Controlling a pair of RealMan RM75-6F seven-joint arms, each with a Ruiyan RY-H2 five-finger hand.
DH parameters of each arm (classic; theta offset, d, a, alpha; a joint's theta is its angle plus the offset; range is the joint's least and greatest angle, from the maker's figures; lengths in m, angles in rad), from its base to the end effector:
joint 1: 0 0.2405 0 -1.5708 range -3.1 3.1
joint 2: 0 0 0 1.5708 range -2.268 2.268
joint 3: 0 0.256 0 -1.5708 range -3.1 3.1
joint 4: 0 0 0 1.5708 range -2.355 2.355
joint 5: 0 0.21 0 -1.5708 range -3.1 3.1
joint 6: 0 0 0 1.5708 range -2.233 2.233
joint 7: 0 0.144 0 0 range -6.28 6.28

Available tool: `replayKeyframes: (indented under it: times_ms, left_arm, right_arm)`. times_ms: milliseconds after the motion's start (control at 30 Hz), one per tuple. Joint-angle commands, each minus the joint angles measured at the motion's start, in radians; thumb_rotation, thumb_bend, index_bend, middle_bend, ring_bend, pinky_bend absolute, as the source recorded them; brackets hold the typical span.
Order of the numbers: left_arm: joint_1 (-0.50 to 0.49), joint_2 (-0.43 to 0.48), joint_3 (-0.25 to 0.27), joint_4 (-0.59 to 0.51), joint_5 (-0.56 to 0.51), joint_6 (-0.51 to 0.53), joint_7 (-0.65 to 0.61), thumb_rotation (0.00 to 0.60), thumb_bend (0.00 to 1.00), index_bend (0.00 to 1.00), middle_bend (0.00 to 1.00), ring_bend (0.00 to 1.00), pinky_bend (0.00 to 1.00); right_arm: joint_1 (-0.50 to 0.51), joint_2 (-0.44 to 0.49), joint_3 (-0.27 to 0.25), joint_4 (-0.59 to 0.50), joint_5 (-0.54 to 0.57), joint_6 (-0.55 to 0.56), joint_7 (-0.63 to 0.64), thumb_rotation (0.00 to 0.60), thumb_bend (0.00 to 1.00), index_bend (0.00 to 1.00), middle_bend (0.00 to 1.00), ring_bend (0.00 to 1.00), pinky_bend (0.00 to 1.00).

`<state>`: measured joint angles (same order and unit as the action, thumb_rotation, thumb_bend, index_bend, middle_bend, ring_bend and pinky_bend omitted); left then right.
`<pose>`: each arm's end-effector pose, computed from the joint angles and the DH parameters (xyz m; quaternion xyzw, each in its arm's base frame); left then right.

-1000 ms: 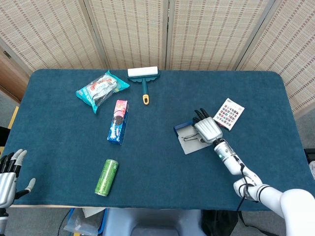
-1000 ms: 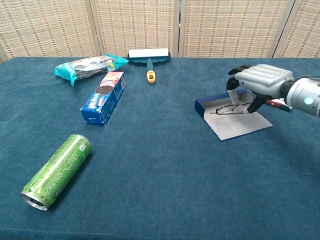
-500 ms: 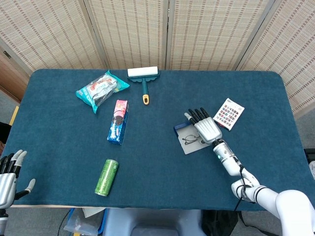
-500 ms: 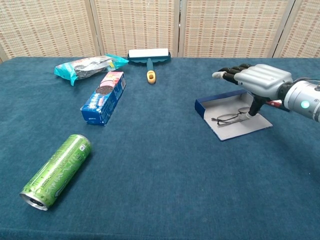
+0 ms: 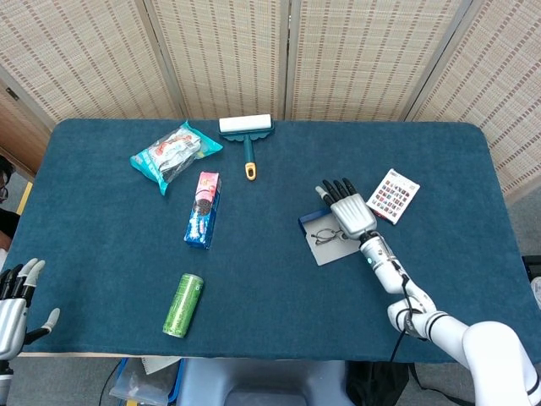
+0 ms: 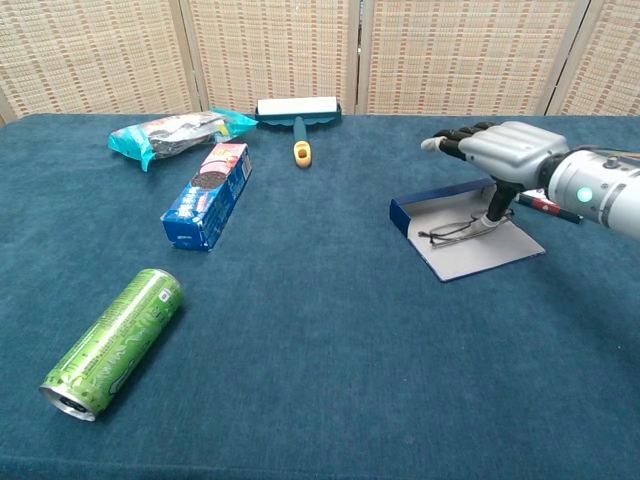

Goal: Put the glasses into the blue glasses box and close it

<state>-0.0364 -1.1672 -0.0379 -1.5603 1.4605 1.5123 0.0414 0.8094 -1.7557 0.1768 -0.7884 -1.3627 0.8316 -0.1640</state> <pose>-0.3299 0.1632 0.1526 -0.5771 -0.3928 -0.3585 0.6198 -0.2081 -0.4185 -0.0269 0.7784 -0.2536 0.2883 0.4967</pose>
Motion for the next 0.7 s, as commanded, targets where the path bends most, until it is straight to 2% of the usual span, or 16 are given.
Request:
replayKeyframes:
  times_ms: [33,700]
  left_arm:
    - [0.0,0.0,0.0,0.0,-0.001,0.0,0.001,0.6,0.31,0.04,0.0,0.0,0.0]
    - [0.004,0.003,-0.003,0.008,-0.009,-0.003,-0.006,0.6,0.31,0.04,0.0,0.0,0.0]
  right_arm:
    - [0.018,-0.013,0.008,0.022,0.006,-0.014,0.002,0.6,0.11,0.0,0.0,0.0,0.0]
    - [0.102,-0.107,0.039,0.176,0.055,-0.09,-0.014,0.6,0.11,0.0,0.0,0.0,0.0]
